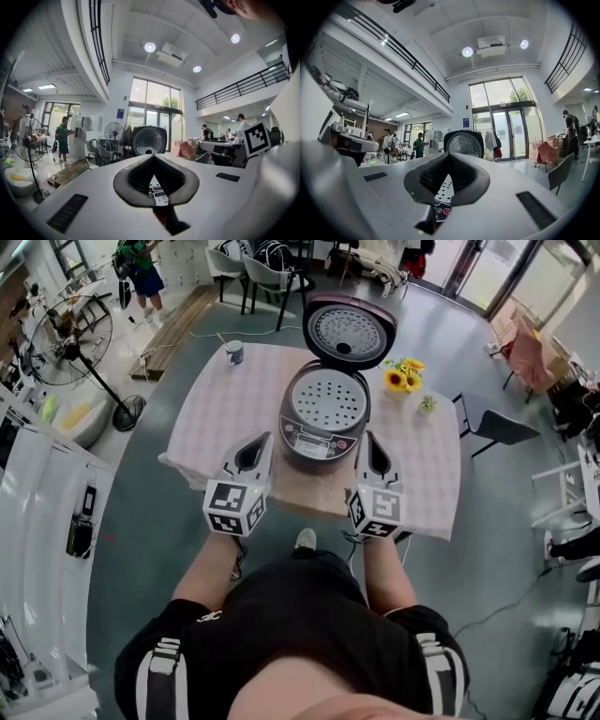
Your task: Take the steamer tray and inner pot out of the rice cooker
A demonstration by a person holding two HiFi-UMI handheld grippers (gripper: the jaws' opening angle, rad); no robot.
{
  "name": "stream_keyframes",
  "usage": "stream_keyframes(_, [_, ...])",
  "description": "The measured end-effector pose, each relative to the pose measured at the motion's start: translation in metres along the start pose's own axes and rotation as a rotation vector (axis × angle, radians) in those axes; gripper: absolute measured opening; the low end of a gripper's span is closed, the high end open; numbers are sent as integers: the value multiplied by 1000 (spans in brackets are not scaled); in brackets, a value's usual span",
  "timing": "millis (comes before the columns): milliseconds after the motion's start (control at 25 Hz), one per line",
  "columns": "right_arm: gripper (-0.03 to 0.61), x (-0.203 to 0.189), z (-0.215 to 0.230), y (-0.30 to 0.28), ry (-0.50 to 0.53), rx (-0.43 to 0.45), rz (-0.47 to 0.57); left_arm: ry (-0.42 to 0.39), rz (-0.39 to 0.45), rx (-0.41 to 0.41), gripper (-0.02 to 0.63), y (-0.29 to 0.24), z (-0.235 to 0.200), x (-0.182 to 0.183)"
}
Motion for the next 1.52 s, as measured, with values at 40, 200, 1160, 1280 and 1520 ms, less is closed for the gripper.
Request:
stream_keyframes(40, [2, -1, 5, -10, -1, 2, -4, -2, -3, -1, 3, -13, -3, 3])
stream_keyframes(200, [2, -8, 29, -43, -10, -1, -17, -14, -14, -12, 3, -59, -9, 11])
stream_keyframes(1160, [2, -14, 58, -151, -24, -217, -116, -45, -105, -238, 2, -213, -79, 47])
stream_keyframes(1280, [2, -15, 57, -159, -18, -260, -124, -46, -107, -277, 2, -230, -88, 50])
stream_keyframes(1520, [2, -19, 58, -170, -7, -301, -143, -24, -95, -282, 2, -251, -102, 48])
Point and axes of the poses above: the fingertips, and each gripper's own axes: y backward along the fingers, z to its right, x out of its top, the point moved 7 cm from there along y, backward along the fingers, and after that the axes turned 10 degrees about y, right-handed, at the moved point
